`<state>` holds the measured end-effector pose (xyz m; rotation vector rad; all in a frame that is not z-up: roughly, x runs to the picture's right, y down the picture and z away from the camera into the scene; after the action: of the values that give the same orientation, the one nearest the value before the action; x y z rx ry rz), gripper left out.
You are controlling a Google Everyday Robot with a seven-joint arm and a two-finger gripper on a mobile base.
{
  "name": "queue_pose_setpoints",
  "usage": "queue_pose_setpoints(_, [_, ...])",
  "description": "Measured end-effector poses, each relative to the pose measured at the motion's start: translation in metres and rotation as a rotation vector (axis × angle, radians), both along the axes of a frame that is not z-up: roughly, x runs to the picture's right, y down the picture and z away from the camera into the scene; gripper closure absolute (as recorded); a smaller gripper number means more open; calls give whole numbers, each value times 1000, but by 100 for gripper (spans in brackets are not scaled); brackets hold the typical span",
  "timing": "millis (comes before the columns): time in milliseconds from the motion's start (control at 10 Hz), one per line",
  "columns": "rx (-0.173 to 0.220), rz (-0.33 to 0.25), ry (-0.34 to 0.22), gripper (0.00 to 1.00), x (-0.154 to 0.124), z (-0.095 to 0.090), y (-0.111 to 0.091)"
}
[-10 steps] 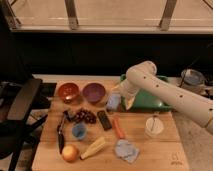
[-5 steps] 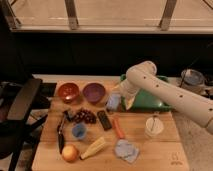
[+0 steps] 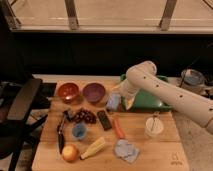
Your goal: Stack bowls into tray
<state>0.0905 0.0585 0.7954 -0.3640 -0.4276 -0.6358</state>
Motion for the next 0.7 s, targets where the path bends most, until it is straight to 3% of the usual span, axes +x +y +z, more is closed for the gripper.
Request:
queue_pose_setpoints(400, [1,-3,0,23,1,0,-1])
queue_pose_setpoints(700, [26,-84,-62,23,-16,-3,-19])
